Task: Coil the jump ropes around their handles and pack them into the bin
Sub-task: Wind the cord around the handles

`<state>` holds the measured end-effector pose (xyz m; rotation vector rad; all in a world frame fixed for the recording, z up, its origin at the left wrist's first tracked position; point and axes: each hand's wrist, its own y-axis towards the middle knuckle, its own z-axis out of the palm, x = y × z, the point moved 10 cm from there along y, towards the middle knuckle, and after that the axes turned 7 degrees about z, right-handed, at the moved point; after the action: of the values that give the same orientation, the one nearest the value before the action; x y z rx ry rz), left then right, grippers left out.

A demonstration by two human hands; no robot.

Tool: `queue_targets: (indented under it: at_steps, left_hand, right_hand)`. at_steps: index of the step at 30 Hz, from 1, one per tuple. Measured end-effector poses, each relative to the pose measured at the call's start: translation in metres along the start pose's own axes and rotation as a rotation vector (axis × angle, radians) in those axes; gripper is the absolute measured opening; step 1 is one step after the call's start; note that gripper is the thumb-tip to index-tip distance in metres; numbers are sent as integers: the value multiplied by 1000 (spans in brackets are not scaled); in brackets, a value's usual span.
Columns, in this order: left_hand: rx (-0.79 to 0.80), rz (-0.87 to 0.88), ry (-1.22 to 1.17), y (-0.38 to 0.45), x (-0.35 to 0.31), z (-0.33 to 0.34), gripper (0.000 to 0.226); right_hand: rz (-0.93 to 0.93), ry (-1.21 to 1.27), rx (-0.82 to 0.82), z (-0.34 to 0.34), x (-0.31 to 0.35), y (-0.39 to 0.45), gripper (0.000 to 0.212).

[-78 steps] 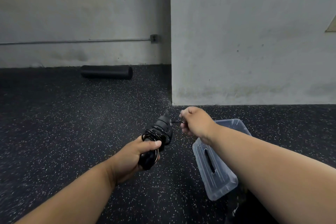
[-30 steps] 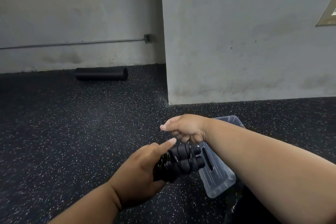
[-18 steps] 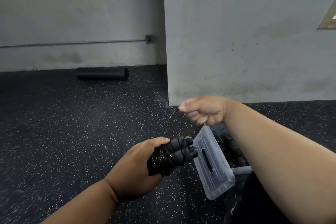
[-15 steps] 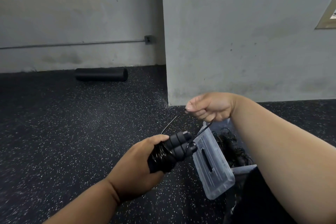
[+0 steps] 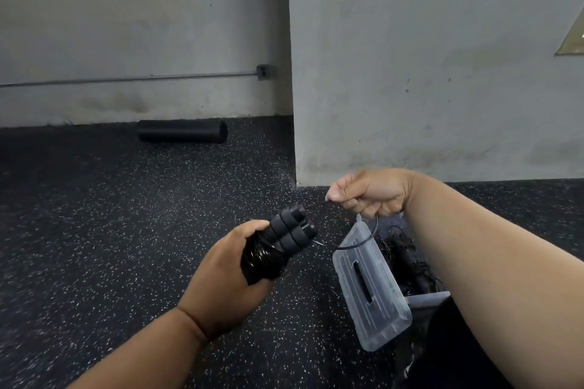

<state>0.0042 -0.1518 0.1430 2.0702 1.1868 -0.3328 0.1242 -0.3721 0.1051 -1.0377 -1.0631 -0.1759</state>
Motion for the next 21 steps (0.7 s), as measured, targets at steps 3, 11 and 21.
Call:
queue_targets:
  at_steps: [3,11,21]
  left_hand:
    - [-116,-81,-246,-6,-5,-2,85]
    - [-342,-801,-534,-25,78,3,66]
    - [-94,-1147,-1022,-45,93,51,45]
  right_hand:
    - [-3,-21,-33,-2,-7,7,13]
    - [-122,-420,-68,67,-1,14,16]
    - [-790,-1163,-408,160,56,-57,7]
